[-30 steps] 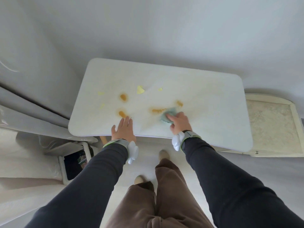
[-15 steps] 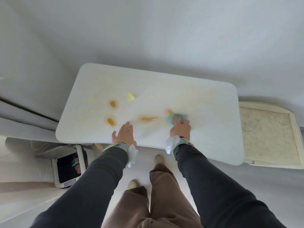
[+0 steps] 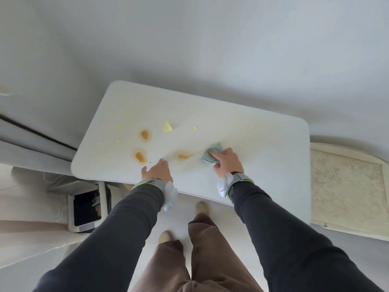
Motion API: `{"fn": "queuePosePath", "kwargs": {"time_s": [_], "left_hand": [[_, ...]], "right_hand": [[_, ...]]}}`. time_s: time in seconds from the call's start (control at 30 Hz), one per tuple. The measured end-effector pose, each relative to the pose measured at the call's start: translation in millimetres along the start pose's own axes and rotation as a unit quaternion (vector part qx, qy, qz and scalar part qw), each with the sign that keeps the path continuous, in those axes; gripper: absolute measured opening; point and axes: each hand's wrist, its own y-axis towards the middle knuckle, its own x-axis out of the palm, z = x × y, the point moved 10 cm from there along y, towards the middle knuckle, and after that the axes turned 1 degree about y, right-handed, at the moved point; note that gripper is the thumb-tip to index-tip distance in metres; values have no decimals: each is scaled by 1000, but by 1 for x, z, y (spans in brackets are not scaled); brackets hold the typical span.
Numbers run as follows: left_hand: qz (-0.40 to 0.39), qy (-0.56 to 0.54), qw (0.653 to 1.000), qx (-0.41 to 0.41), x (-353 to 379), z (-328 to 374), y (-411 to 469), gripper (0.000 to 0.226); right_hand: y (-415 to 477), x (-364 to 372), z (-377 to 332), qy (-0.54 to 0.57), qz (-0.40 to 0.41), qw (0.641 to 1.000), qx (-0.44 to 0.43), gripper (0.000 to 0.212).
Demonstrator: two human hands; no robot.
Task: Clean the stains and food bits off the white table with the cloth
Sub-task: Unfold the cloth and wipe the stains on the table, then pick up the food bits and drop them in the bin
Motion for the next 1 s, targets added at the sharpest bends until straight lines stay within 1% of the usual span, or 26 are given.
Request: {"fn": "queuePosePath", "kwargs": {"time_s": [0.07,0.1,0.17,0.2,0.23,0.3,0.33,0.4,0.47,0.5,0.57,0.63,0.7,0.77,0.83,0.9,0.93,1.0], "left_hand": [[8,-8,1000,-7,1,2,0,62],[15,-15,1000,-12,1,2,-1,62],[32,-23,999,-21,-2,1,-1,61],[39,-26,999,-26,-3,1,0,61],[43,-27,998,-32,-3,1,-1,61],[44,-33,998,-40,-4,2,-1,58],[44,-36,997,-42,-4,3,0,55],[43,-42,997,-47,-5,5,0,50],[47,-44,997,-52,-8,7,0,46],[50,-42,996,-55,-10,8,0,45],[52,-36,996,-62,-11,9,-1,44],[55,-33,996,-68,-9,10,-2,45],[56,-23,996,-68,-9,13,-3,46],[50,-5,997,-66,-12,17,-3,46],[45,2,997,-70,-19,18,-4,45],[33,-1,997,-75,-24,18,-4,42],[28,-6,997,-77,-25,17,-3,40],[29,-26,996,-81,-28,14,-2,39]], "right_hand": [[-6,-21,51,48,60,989,127,50],[-14,-28,77,87,91,972,199,48],[-32,-31,113,168,127,921,328,47],[-35,-29,119,190,133,902,363,48],[-33,-27,117,192,134,897,376,49],[-23,-24,96,162,120,915,350,53],[-15,-21,80,146,104,932,316,55],[0,-8,44,113,56,970,209,57],[9,4,3,65,-4,995,70,56],[9,11,-18,34,-35,999,-3,56],[1,30,-49,-19,-107,986,-127,54],[-7,42,-63,-61,-159,966,-196,52],[-7,40,-63,-82,-177,956,-221,51],[0,30,-56,-83,-176,957,-214,47],[10,24,-49,-52,-185,965,-180,37],[16,21,-48,10,-209,970,-121,19],[19,19,-50,39,-216,971,-95,14],[28,9,-61,82,-204,972,-84,34]]}}
